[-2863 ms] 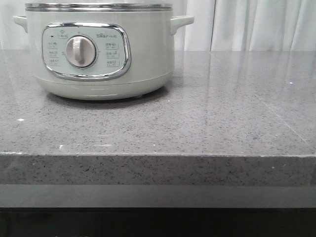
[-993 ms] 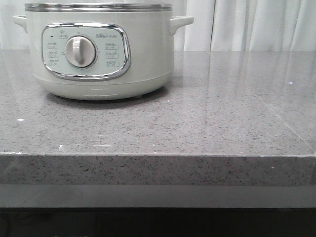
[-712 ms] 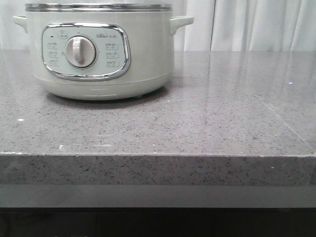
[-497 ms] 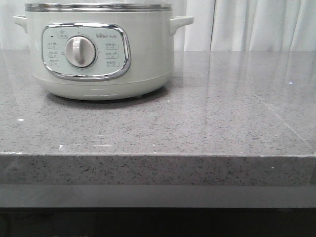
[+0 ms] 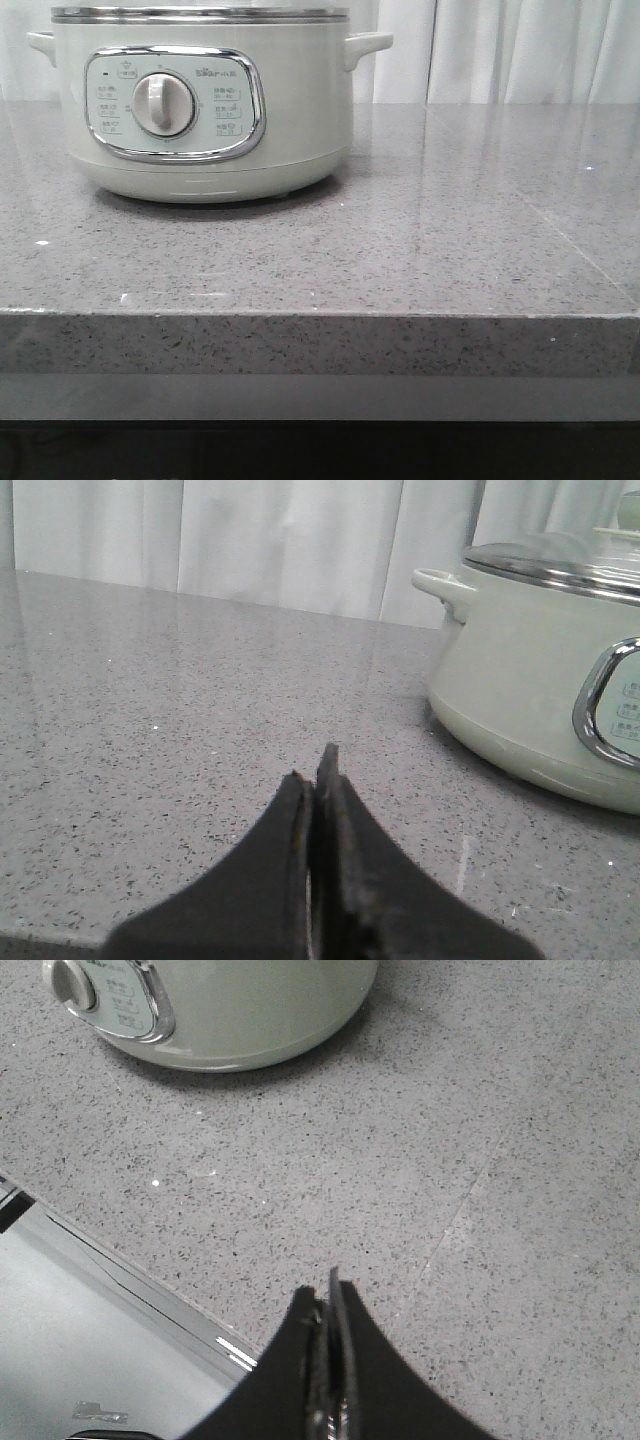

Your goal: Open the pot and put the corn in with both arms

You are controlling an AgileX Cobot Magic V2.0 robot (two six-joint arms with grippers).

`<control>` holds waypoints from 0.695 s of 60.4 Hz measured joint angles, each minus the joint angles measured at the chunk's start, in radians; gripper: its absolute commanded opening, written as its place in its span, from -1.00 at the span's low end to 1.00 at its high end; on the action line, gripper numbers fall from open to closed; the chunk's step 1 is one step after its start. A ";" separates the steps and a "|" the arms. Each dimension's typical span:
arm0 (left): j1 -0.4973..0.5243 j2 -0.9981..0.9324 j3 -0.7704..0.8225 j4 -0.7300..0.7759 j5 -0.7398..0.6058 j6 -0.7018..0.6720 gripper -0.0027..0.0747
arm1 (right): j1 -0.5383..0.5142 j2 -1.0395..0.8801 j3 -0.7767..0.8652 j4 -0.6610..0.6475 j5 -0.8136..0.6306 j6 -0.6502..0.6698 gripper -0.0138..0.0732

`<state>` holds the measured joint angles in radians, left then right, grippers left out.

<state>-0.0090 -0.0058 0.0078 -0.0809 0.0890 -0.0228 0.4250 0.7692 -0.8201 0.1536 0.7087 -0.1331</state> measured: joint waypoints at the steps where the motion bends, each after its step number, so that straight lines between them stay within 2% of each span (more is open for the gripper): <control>1: 0.000 0.000 0.000 0.000 0.000 0.000 -0.98 | 0.000 0.000 0.000 0.000 0.000 0.000 -0.84; 9: 0.000 0.000 0.000 0.000 0.000 0.000 -0.98 | -0.004 -0.008 0.011 -0.003 -0.009 0.000 -0.84; 16: 0.000 0.000 0.000 0.000 0.000 0.000 -0.98 | -0.076 -0.079 0.083 -0.008 -0.091 -0.002 -0.84; 29: 0.000 0.000 0.000 0.000 0.000 0.000 -0.98 | -0.271 -0.361 0.375 -0.005 -0.356 -0.002 -0.84; 42: 0.000 0.000 0.000 0.000 0.000 0.000 -0.98 | -0.334 -0.598 0.653 0.006 -0.530 -0.005 -0.84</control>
<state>-0.0090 -0.0058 0.0078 -0.0809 0.0890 -0.0228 0.0909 0.1707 -0.1667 0.1599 0.1787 -0.1376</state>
